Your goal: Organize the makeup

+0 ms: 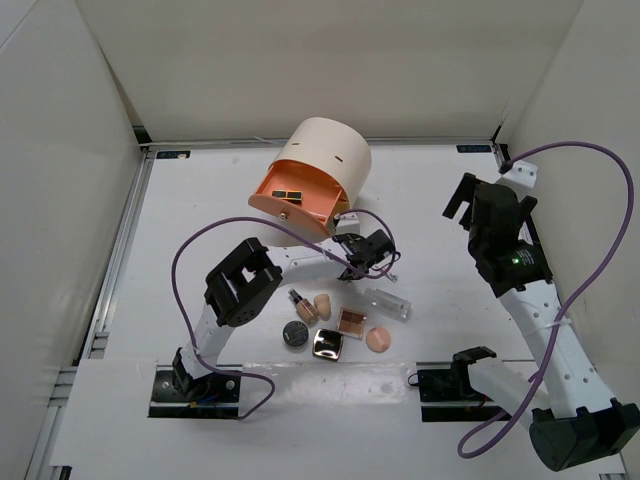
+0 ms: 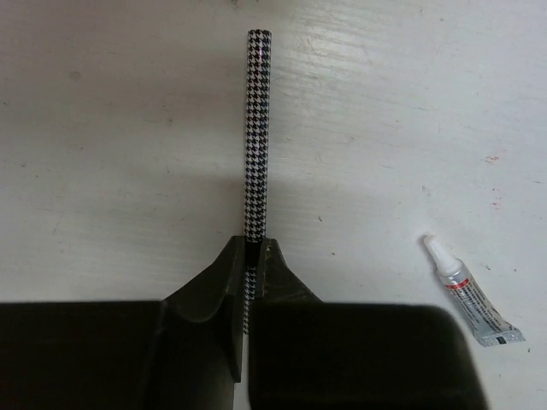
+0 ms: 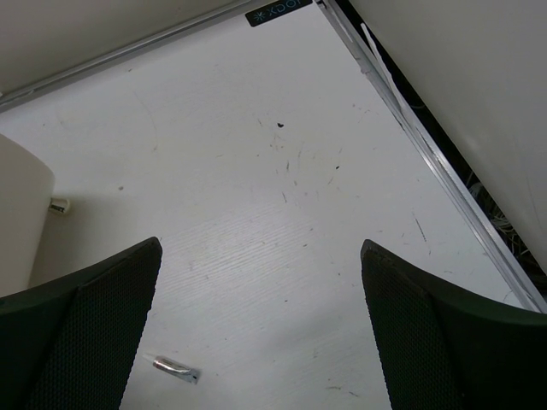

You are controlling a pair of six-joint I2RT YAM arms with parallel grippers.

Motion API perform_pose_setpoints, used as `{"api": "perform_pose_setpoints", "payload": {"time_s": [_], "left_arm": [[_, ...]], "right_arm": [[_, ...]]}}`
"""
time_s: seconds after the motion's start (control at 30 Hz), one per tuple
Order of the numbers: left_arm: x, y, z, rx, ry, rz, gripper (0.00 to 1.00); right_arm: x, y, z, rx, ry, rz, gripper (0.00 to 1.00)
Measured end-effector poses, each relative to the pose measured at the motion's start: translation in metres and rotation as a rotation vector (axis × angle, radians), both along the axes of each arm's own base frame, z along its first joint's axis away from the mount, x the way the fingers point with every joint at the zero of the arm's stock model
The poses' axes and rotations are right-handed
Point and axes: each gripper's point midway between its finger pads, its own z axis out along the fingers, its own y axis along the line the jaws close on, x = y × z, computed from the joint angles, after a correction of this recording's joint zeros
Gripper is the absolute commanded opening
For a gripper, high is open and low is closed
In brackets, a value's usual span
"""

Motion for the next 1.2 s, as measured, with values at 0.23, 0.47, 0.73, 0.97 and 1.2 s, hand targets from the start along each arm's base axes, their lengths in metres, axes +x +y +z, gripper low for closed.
{"api": "perform_pose_setpoints", "payload": {"time_s": [0.23, 0.47, 0.73, 0.97, 1.2], "left_arm": [[0.0, -0.003, 0.002, 0.027, -0.005, -0.063, 0.09], [-0.013, -0.039, 0.043, 0.005, -0.053, -0.27, 0.1], [-0.006, -0.056, 0.206, -0.196, -0.339, -0.33, 0.09], [0.034, 0.029, 0.328, -0.338, -0.595, -0.037, 0.09], [0.062, 0.094, 0.31, -0.337, -0.597, 0.193, 0.1]], "right_arm": [[-0.001, -0.002, 0.001, -0.005, -0.003, -0.007, 0.99], [-0.002, -0.002, -0.003, -0.007, 0.003, -0.006, 0.99], [0.0, -0.001, -0.006, -0.008, 0.01, -0.006, 0.99], [0.007, 0.003, -0.017, -0.013, 0.047, 0.008, 0.99], [0.013, 0.006, -0.037, -0.032, 0.123, 0.013, 0.99]]}}
